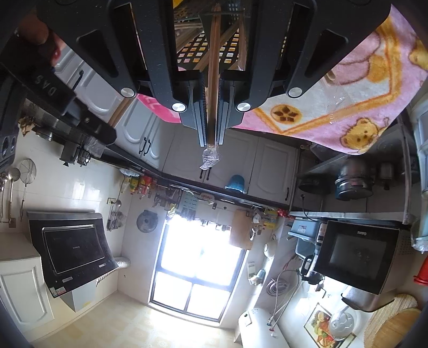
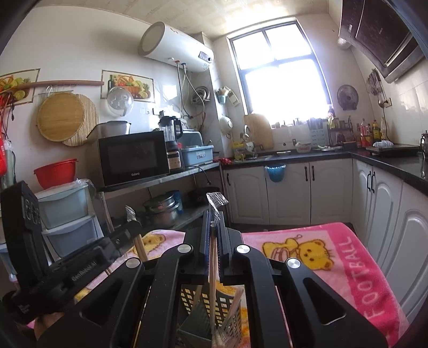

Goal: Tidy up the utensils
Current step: 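Lower both held chopsticks into the green caddy, then open both tools to release the chopsticks into the caddy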

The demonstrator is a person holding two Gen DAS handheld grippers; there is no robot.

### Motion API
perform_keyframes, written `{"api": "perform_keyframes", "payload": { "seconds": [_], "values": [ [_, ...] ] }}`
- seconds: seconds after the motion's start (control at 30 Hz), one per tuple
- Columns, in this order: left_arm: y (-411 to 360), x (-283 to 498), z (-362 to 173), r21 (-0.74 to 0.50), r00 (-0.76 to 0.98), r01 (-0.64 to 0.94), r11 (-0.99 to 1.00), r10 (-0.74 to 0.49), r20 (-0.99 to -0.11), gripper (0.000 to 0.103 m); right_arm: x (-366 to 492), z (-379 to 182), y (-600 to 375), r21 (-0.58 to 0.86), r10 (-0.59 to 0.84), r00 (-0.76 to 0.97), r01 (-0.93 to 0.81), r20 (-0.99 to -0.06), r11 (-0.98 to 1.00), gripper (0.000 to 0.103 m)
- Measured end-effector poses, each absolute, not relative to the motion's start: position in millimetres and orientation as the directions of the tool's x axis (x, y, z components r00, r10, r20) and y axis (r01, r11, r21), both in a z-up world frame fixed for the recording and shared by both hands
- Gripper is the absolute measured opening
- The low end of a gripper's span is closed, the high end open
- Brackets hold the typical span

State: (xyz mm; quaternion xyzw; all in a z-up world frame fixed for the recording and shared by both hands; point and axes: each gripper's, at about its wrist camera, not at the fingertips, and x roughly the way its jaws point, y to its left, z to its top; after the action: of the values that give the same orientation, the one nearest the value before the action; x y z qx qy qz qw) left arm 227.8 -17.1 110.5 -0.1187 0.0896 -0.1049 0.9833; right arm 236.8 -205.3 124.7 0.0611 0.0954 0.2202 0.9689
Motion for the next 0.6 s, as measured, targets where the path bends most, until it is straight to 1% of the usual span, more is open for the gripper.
{"api": "perform_keyframes", "payload": {
  "seconds": [0.23, 0.27, 0.33, 0.4, 0.57, 0.6],
  "values": [
    [-18.8, 226.0, 112.2, -0.239, 0.961, 0.189, 0.953, -0.229, -0.154, 0.004, 237.9, 119.8, -206.8, 0.172, 0.435, 0.879, -0.406, -0.196, 0.898, 0.006],
    [-18.9, 225.9, 112.1, -0.238, 0.961, 0.189, 0.953, -0.229, -0.154, 0.004, 238.1, 118.8, -206.9, 0.174, 0.434, 0.878, -0.404, -0.202, 0.898, 0.007],
    [-19.0, 226.2, 112.1, -0.238, 0.961, 0.187, 0.953, -0.227, -0.156, 0.004, 237.7, 117.3, -207.8, 0.179, 0.434, 0.876, -0.402, -0.211, 0.898, 0.014],
    [-18.2, 225.8, 112.4, -0.237, 0.961, 0.185, 0.954, -0.226, -0.159, 0.006, 236.3, 116.4, -209.6, 0.184, 0.435, 0.874, -0.401, -0.217, 0.897, 0.017],
    [-16.4, 222.3, 111.8, -0.238, 0.959, 0.179, 0.955, -0.223, -0.174, 0.008, 232.2, 115.7, -211.5, 0.191, 0.433, 0.871, -0.396, -0.233, 0.898, 0.018],
    [-15.8, 221.7, 111.8, -0.238, 0.959, 0.177, 0.955, -0.222, -0.177, 0.011, 231.7, 115.8, -212.1, 0.192, 0.434, 0.87, -0.396, -0.235, 0.898, 0.019]
  ]
}}
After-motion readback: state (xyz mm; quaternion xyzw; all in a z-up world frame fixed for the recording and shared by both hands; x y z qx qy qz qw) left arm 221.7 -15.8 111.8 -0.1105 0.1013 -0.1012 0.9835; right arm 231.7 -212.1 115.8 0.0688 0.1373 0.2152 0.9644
